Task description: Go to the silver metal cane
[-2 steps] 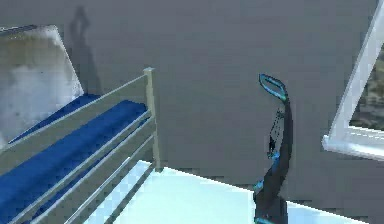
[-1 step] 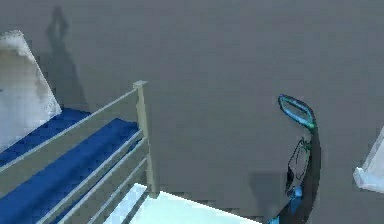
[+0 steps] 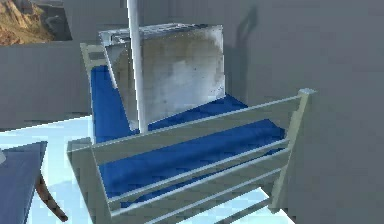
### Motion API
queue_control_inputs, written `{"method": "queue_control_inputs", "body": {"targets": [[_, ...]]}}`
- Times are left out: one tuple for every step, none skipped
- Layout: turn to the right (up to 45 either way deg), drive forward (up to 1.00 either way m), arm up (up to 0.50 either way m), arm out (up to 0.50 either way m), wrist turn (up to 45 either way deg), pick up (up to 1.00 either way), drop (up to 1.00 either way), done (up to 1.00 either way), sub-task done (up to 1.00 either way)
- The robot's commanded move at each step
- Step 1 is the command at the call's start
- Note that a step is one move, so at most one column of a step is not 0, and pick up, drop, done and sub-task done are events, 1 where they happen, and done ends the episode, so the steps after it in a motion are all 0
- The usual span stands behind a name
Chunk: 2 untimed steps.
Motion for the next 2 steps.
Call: {"method": "queue_control_inputs", "body": {"targets": [[-12.0,0.0,0.0,0.0,0.0,0.0,0.0,0.0,0.0],[0.0,0.0,0.0,0.0,0.0,0.0,0.0,1.0,0.0]]}}
